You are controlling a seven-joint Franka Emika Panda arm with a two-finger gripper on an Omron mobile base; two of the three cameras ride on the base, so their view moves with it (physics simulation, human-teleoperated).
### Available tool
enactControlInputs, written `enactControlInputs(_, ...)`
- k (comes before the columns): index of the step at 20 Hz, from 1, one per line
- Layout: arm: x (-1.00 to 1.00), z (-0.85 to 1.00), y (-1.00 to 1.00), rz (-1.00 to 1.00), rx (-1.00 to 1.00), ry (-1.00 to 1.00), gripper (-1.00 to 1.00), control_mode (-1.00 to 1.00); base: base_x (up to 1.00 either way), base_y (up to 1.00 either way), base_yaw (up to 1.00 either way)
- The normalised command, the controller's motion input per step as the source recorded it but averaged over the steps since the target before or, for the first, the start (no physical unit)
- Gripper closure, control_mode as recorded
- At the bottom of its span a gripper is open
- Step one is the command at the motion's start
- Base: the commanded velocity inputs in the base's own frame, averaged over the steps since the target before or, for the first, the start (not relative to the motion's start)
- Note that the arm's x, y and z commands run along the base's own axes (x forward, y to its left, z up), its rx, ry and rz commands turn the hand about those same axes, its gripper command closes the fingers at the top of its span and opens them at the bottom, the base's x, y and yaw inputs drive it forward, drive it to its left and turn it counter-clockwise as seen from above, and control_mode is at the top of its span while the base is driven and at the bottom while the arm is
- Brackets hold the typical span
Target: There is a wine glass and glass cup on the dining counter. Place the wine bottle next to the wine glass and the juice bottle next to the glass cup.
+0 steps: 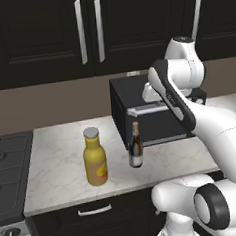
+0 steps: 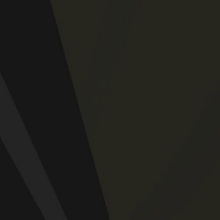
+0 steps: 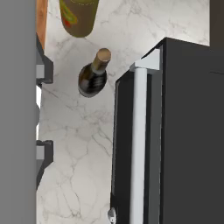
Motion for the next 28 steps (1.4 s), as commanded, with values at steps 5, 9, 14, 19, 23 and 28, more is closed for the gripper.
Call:
enactControlInputs(5, 0.00, 0.00, 0.00, 0.00, 0.00, 0.00, -1.00, -1.00, 0.00, 0.00, 0.00)
enactControlInputs(9, -0.15, -0.02, 0.00, 0.00, 0.00, -0.01, -1.00, -1.00, 0.00, 0.00, 0.00)
enactControlInputs(14, -0.21, -0.04, 0.00, 0.00, 0.01, -0.02, -1.00, -1.00, 0.00, 0.00, 0.00)
enactControlInputs(19, -0.22, -0.08, 0.00, 0.03, 0.02, -0.05, -1.00, -1.00, 0.00, 0.00, 0.00)
enactControlInputs(23, -0.30, -0.08, 0.00, 0.04, 0.01, -0.06, -1.00, -1.00, 0.00, 0.00, 0.00)
enactControlInputs(28, -0.24, -0.10, -0.01, 0.01, 0.06, -0.02, -1.00, -1.00, 0.00, 0.00, 0.00)
